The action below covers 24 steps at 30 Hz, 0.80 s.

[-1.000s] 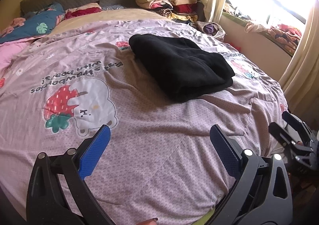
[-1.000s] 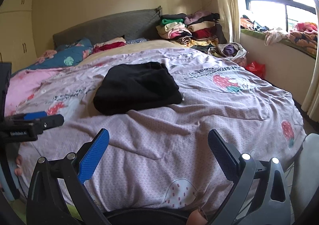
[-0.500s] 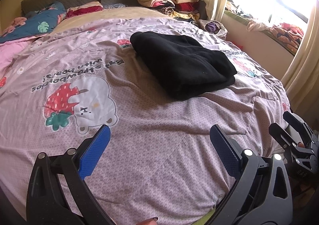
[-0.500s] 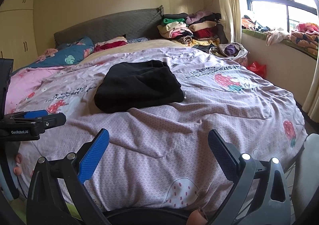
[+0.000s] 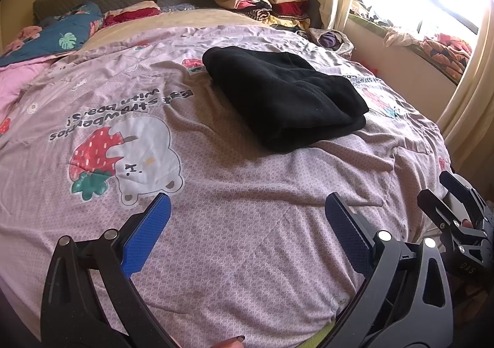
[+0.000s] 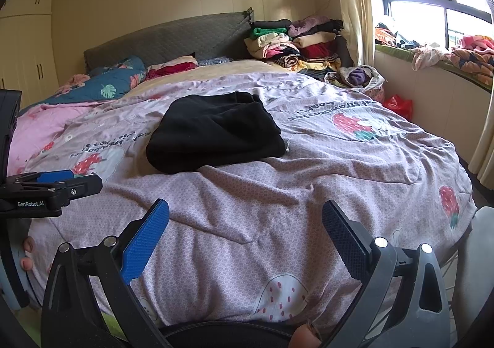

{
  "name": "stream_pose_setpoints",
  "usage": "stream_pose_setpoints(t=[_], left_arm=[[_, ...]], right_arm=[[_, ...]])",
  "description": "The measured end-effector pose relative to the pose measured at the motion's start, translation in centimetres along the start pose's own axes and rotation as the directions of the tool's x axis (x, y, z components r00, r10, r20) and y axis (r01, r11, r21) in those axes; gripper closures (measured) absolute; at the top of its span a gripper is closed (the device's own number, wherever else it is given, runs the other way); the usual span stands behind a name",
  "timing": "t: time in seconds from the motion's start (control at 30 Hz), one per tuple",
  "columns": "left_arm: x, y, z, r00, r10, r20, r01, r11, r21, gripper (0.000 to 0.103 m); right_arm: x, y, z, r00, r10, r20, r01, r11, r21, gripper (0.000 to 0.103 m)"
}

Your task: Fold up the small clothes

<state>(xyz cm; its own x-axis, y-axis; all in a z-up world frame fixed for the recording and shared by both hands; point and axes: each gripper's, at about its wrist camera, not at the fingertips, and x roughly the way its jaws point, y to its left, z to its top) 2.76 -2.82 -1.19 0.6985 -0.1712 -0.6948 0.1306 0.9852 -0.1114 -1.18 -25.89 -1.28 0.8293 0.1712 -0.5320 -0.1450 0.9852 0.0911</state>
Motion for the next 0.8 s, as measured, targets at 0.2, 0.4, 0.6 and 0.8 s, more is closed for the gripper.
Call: stream_pose_setpoints(t=[0.2,0.4,0.6,0.8], left_arm=[[0.03,0.01,-0.04,1.000,-0.002,-0.001,0.002,1.000,0.000,0.010],[0.04,0.02,-0.03,1.000,-0.003,-0.002,0.003,1.000,0.000,0.010],[0.11,0.00,-0.21,1.000,0.000,-0.004,0.000,1.000,0.003,0.010],[0.17,-0.05,-0.26,1.000,-0.002,-0.008,0.002,1.000,0.005,0.010]], right_arm=[[-0.02,0.00,-0.01,1.000,-0.003,-0.001,0.003,1.000,0.001,0.004],[0.02,0.01,-0.07,1.000,-0.004,-0.001,0.004,1.000,0.002,0.004],[0.07,0.03,-0.14,1.000,-0.005,-0.003,0.005,1.000,0.003,0.004],[0.07,-0.03,-0.13,1.000,-0.004,-0.003,0.004,1.000,0.004,0.004]])
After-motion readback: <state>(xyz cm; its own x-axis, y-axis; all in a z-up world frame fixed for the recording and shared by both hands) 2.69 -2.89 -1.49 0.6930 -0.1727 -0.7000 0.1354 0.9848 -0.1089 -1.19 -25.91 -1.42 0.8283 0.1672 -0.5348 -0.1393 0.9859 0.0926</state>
